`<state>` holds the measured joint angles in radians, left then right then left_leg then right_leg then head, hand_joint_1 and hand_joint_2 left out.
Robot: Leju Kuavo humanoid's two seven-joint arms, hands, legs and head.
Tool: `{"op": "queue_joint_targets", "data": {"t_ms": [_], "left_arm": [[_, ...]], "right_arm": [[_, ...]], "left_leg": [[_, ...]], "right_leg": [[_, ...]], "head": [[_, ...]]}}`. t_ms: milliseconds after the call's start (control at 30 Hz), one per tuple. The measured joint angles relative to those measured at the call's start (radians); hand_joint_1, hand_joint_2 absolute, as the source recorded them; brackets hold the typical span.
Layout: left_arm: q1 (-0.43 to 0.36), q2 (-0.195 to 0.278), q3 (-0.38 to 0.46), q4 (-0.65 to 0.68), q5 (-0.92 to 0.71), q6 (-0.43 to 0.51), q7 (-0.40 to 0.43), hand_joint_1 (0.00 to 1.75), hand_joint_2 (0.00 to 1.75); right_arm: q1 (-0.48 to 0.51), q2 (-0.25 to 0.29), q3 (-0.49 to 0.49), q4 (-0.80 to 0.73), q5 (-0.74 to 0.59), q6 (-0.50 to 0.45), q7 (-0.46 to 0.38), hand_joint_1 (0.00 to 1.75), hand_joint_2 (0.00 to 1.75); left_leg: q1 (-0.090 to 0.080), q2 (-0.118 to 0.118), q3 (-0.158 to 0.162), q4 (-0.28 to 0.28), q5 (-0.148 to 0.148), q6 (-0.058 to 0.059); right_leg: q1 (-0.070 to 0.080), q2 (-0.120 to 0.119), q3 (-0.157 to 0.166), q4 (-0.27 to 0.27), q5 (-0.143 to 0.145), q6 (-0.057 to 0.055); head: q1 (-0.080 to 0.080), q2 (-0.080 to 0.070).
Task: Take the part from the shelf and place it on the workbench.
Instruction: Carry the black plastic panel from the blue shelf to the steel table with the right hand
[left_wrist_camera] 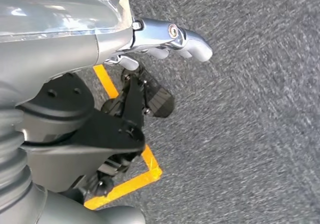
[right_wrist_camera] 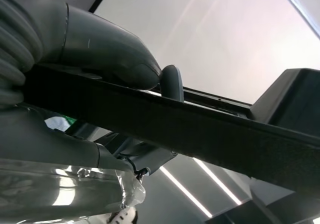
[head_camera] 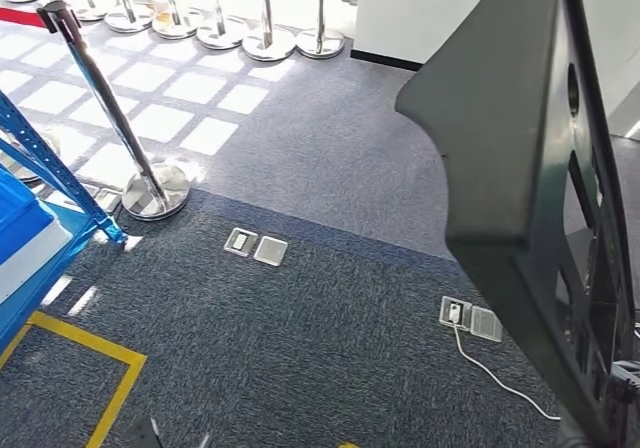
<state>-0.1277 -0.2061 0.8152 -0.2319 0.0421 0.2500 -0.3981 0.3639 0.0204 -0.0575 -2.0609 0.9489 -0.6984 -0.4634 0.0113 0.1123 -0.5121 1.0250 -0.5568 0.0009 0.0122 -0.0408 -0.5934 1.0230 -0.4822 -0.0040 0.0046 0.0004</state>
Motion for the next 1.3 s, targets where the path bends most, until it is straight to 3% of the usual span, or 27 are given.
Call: {"op": "queue_joint_targets", "data": {"t_ms": [67, 133, 200, 233, 267, 333, 367, 433, 600, 633, 700, 767, 800, 833, 900, 967, 1000, 1067, 1133, 1200, 1267, 1300], "left_arm": [[-0.002, -0.001, 0.000, 0.000, 0.000, -0.001, 0.000, 0.00, 1.75], [0.001, 0.000, 0.001, 0.000, 0.000, -0.001, 0.001, 0.00, 1.75], [0.007, 0.001, 0.001, 0.000, 0.000, 0.000, 0.002, 0.00, 1.75], [0.008, 0.001, 0.002, 0.000, 0.000, 0.000, 0.002, 0.00, 1.75], [0.008, 0.002, 0.002, 0.000, 0.000, 0.000, 0.002, 0.00, 1.75], [0.007, 0.002, 0.002, 0.000, 0.000, -0.001, 0.002, 0.00, 1.75], [0.007, 0.002, 0.002, 0.000, 0.000, -0.002, 0.001, 0.00, 1.75], [0.006, 0.002, 0.003, 0.000, 0.000, -0.002, 0.001, 0.00, 1.75], [0.004, 0.002, 0.003, 0.000, 0.001, -0.001, 0.001, 0.00, 1.75], [0.003, 0.002, 0.003, 0.000, 0.001, -0.001, 0.001, 0.00, 1.75], [0.003, 0.002, 0.004, 0.000, 0.002, -0.001, 0.000, 0.00, 1.75], [0.006, 0.003, 0.005, 0.000, 0.002, 0.000, 0.000, 0.00, 1.75], [0.006, 0.004, 0.005, 0.000, 0.002, 0.000, 0.000, 0.00, 1.75], [0.006, 0.004, 0.005, 0.000, 0.002, 0.000, 0.000, 0.00, 1.75], [0.005, 0.004, 0.006, 0.000, 0.002, 0.000, 0.000, 0.00, 1.75], [0.003, 0.004, 0.006, 0.000, 0.002, 0.001, 0.000, 0.00, 1.75], [0.003, 0.004, 0.006, 0.000, 0.002, 0.001, 0.000, 0.00, 1.75], [0.001, 0.003, 0.006, 0.000, 0.002, 0.001, 0.000, 0.00, 1.75], [-0.001, 0.002, 0.007, -0.001, 0.002, 0.001, 0.000, 0.00, 1.75], [-0.001, 0.002, 0.007, 0.000, 0.001, 0.001, 0.000, 0.00, 1.75], [0.004, 0.003, 0.009, 0.000, 0.000, 0.001, 0.000, 0.00, 1.75], [0.006, 0.003, 0.010, 0.000, 0.000, 0.001, 0.000, 0.00, 1.75]], "right_arm": [[0.000, 0.002, -0.002, -0.004, 0.000, 0.000, -0.001, 1.75, 1.75], [-0.003, 0.006, -0.003, -0.005, 0.000, 0.000, -0.001, 1.75, 1.75], [-0.003, 0.008, -0.003, -0.004, 0.000, 0.000, -0.001, 1.75, 1.75], [-0.003, 0.009, -0.004, -0.004, 0.000, 0.000, -0.001, 1.75, 1.75], [-0.003, 0.009, -0.004, -0.004, 0.000, 0.000, -0.001, 1.75, 1.75], [-0.003, 0.010, -0.005, -0.004, 0.000, 0.000, -0.001, 1.75, 1.75], [-0.003, 0.010, -0.005, -0.004, 0.001, 0.001, 0.000, 1.75, 1.75], [-0.002, 0.010, -0.005, -0.004, 0.001, 0.001, 0.002, 1.75, 1.75], [0.003, 0.010, -0.005, -0.004, 0.000, 0.001, 0.003, 1.75, 1.75], [0.005, 0.010, -0.005, -0.004, 0.001, 0.001, 0.003, 1.75, 1.75], [0.005, 0.010, -0.005, -0.005, 0.002, 0.000, 0.005, 1.75, 1.75], [0.004, 0.010, -0.004, -0.005, 0.002, 0.000, 0.007, 1.75, 1.75], [0.005, 0.010, -0.005, -0.004, 0.002, 0.000, 0.008, 1.75, 1.75], [0.006, 0.010, -0.005, -0.004, 0.002, 0.000, 0.008, 1.75, 1.75], [0.006, 0.010, -0.005, -0.004, 0.003, 0.000, 0.008, 1.75, 1.75], [0.005, 0.010, -0.004, -0.005, 0.003, 0.001, 0.008, 1.75, 1.75], [0.005, 0.010, -0.005, -0.005, 0.004, 0.001, 0.008, 1.75, 1.75], [0.007, 0.011, -0.005, -0.006, 0.003, 0.000, 0.008, 1.75, 1.75], [0.006, 0.011, -0.006, -0.007, 0.003, 0.000, 0.007, 1.75, 1.75], [0.004, 0.012, -0.006, -0.009, 0.003, 0.000, 0.006, 1.75, 1.75], [0.004, 0.013, -0.006, -0.008, 0.003, 0.000, 0.006, 1.75, 1.75], [0.005, 0.013, -0.006, -0.007, 0.003, 0.000, 0.006, 1.75, 1.75]], "left_leg": [[0.003, -0.043, -0.014, 0.048, -0.033, -0.005], [0.004, -0.093, -0.076, 0.173, -0.089, -0.005], [0.003, -0.105, -0.141, 0.275, -0.112, -0.005], [0.004, -0.107, -0.151, 0.276, -0.093, -0.005], [0.005, -0.110, -0.143, 0.236, -0.055, -0.004], [0.010, -0.146, -0.099, 0.106, 0.028, -0.003], [0.012, -0.167, -0.080, 0.058, 0.050, -0.002], [0.012, -0.191, -0.068, 0.025, 0.051, 0.001], [0.007, -0.180, -0.066, 0.021, 0.049, 0.008], [0.008, -0.172, -0.063, 0.018, 0.050, 0.011], [0.009, -0.133, -0.053, 0.009, 0.048, 0.023], [0.007, -0.090, -0.043, 0.004, 0.041, 0.031], [0.007, -0.077, -0.039, 0.004, 0.037, 0.030], [0.006, -0.065, -0.035, 0.004, 0.033, 0.028], [0.005, -0.045, -0.022, 0.003, 0.023, 0.022], [0.002, -0.028, -0.012, 0.002, 0.014, 0.012], [0.001, -0.019, -0.009, 0.000, 0.011, 0.007], [0.002, -0.005, -0.001, -0.003, 0.005, -0.003], [0.005, -0.038, -0.007, 0.025, -0.018, -0.009], [0.006, -0.090, -0.062, 0.136, -0.072, -0.011], [0.005, -0.105, -0.137, 0.265, -0.111, -0.011], [0.005, -0.106, -0.157, 0.288, -0.103, -0.010]], "right_leg": [[-0.005, 0.023, 0.011, -0.015, 0.005, -0.014], [-0.007, 0.047, 0.015, -0.018, 0.004, -0.022], [-0.007, 0.077, 0.018, -0.017, 0.002, -0.025], [-0.007, 0.094, 0.021, -0.016, 0.000, -0.025], [-0.007, 0.110, 0.025, -0.015, -0.003, -0.024], [-0.008, 0.138, 0.032, -0.009, -0.012, -0.016], [-0.008, 0.150, 0.030, -0.004, -0.016, -0.012], [-0.011, 0.170, 0.023, 0.002, -0.019, -0.001], [-0.018, 0.185, 0.018, -0.002, -0.017, 0.008], [-0.017, 0.178, 0.018, 0.002, -0.020, 0.011], [-0.018, 0.112, -0.039, 0.119, -0.078, 0.024], [-0.021, 0.048, -0.116, 0.266, -0.133, 0.037], [-0.023, 0.045, -0.125, 0.275, -0.124, 0.039], [-0.024, 0.041, -0.113, 0.243, -0.096, 0.040], [-0.020, 0.011, -0.050, 0.109, -0.026, 0.035], [-0.008, -0.022, -0.008, 0.019, 0.001, 0.021], [-0.002, -0.027, -0.005, 0.010, -0.005, 0.014], [-0.001, -0.007, -0.005, 0.005, -0.003, 0.002], [-0.007, 0.015, 0.004, -0.007, 0.000, -0.011], [-0.009, 0.038, 0.011, -0.013, -0.001, -0.020], [-0.008, 0.065, 0.015, -0.012, -0.004, -0.025], [-0.007, 0.080, 0.018, -0.012, -0.005, -0.026]], "head": [[-0.002, 0.000], [-0.004, 0.000], [-0.004, 0.000], [-0.004, 0.000], [-0.004, 0.000], [-0.004, 0.000], [-0.004, 0.000], [-0.004, 0.000], [-0.005, 0.000], [-0.004, 0.000], [-0.002, 0.000], [-0.001, 0.000], [-0.001, 0.000], [-0.001, 0.000], [-0.001, 0.000], [-0.001, 0.000], [-0.002, 0.000], [-0.002, 0.000], [-0.003, 0.000], [-0.005, 0.000], [-0.006, 0.000], [-0.006, 0.000]]}}
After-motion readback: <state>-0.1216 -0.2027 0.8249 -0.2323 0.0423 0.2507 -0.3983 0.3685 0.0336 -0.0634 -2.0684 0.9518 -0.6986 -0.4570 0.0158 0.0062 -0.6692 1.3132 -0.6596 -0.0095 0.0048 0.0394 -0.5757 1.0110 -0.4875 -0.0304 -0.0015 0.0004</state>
